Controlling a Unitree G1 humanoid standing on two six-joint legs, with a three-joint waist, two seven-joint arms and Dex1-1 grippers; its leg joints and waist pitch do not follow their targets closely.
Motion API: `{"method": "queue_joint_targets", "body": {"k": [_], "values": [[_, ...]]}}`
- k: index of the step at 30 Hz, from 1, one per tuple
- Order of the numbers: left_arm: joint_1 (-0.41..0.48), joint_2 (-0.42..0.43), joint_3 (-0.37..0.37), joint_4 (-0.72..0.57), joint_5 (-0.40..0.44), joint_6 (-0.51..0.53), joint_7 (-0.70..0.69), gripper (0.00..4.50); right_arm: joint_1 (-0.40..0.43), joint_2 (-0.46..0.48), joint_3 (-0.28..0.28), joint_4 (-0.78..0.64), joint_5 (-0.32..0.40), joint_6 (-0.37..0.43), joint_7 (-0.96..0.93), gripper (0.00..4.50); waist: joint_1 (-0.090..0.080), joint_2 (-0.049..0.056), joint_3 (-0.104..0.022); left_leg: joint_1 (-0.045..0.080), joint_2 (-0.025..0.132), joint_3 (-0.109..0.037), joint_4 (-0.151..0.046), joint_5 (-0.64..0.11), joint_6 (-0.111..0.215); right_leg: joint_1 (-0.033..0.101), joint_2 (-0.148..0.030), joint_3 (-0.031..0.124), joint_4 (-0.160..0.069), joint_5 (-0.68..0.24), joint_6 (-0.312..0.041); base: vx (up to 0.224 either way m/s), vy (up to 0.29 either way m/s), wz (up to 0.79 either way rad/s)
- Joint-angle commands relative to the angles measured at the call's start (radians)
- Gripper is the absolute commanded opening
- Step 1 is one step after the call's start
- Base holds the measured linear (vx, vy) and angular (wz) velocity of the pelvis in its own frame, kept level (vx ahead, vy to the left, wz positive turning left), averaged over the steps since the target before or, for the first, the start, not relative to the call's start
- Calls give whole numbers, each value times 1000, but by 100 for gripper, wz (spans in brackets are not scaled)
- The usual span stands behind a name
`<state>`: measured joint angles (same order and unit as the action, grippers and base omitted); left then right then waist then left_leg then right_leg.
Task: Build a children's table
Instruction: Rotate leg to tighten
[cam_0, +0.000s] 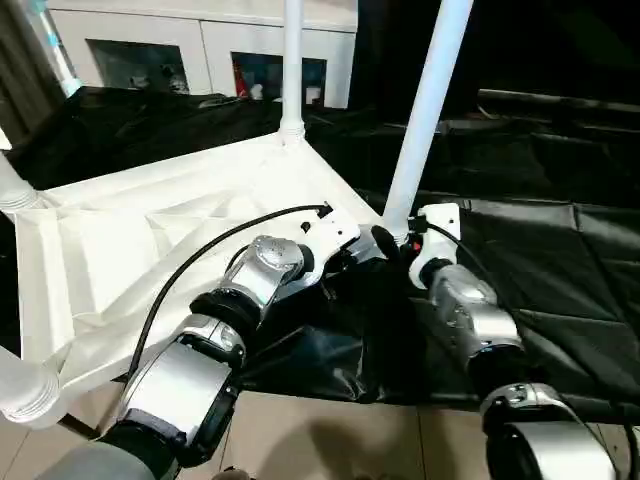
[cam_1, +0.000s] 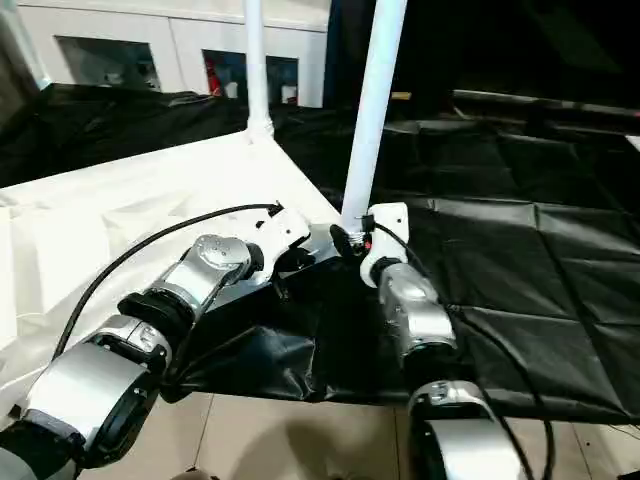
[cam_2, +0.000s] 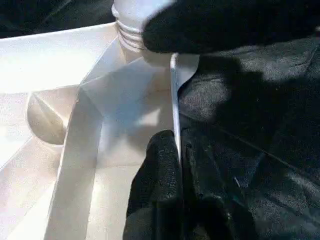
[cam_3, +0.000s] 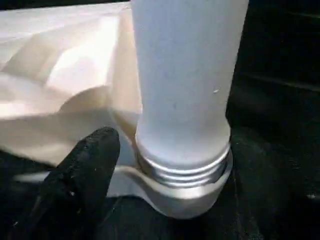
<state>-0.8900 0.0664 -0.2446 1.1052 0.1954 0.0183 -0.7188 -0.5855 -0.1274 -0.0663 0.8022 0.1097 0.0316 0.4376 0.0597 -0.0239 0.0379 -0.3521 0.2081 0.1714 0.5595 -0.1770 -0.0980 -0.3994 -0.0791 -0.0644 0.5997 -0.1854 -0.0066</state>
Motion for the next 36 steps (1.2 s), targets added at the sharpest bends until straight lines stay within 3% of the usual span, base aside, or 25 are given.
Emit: {"method": "queue_joint_targets", "body": {"k": [1,4,7,9,14,18,30,33,36], "values": [[25,5,-28,1,7,-49,-69,0,19,-18,40,-37,-2,15,96,372,4,-9,-49,-5,14,4,-57,-229,74,49,-58,41,-91,-280,-178,0,0,0],[34,52,-31,-4,5,-74,-140,0,43,-106,60,-80,-1,33,231,372,8,-8,-50,-5,16,4,-54,-200,90,52,-57,39,-87,-239,-187,0,0,0],[46,79,-38,-17,-1,-100,-217,0,55,-152,79,-102,3,47,323,372,6,-8,-53,-11,17,3,-52,-172,104,56,-57,37,-79,-181,-213,0,0,0],[59,97,-41,-34,-13,-127,-290,0,60,-181,96,-113,6,52,385,372,7,-6,-55,-8,21,4,-50,-150,112,56,-59,38,-73,-135,-236,0,0,0],[76,127,-50,-57,-26,-146,-372,0,53,-196,113,-122,15,67,446,372,11,-4,-55,-6,26,8,-48,-149,114,56,-57,37,-60,-54,-280,0,0,0],[88,141,-41,-70,-26,-147,-384,0,42,-187,119,-118,24,80,477,357,16,-11,-53,-3,26,9,-49,-170,104,56,-60,38,-64,-104,-268,0,0,0],[109,152,-38,-89,-32,-140,-392,0,57,-165,109,-133,47,105,484,279,21,-11,-53,-4,23,10,-49,-156,93,54,-60,39,-65,-133,-245,0,0,0],[96,133,-30,-73,-20,-107,-311,0,64,-117,81,-110,34,104,352,275,17,-10,-53,-5,24,8,-50,-153,85,53,-61,40,-64,-135,-241,0,0,0],[69,90,-21,-41,-2,-68,-174,0,46,-31,15,-61,43,134,117,274,5,-6,-51,0,20,7,-55,-188,50,48,-61,42,-74,-216,-221,0,0,0]]}}
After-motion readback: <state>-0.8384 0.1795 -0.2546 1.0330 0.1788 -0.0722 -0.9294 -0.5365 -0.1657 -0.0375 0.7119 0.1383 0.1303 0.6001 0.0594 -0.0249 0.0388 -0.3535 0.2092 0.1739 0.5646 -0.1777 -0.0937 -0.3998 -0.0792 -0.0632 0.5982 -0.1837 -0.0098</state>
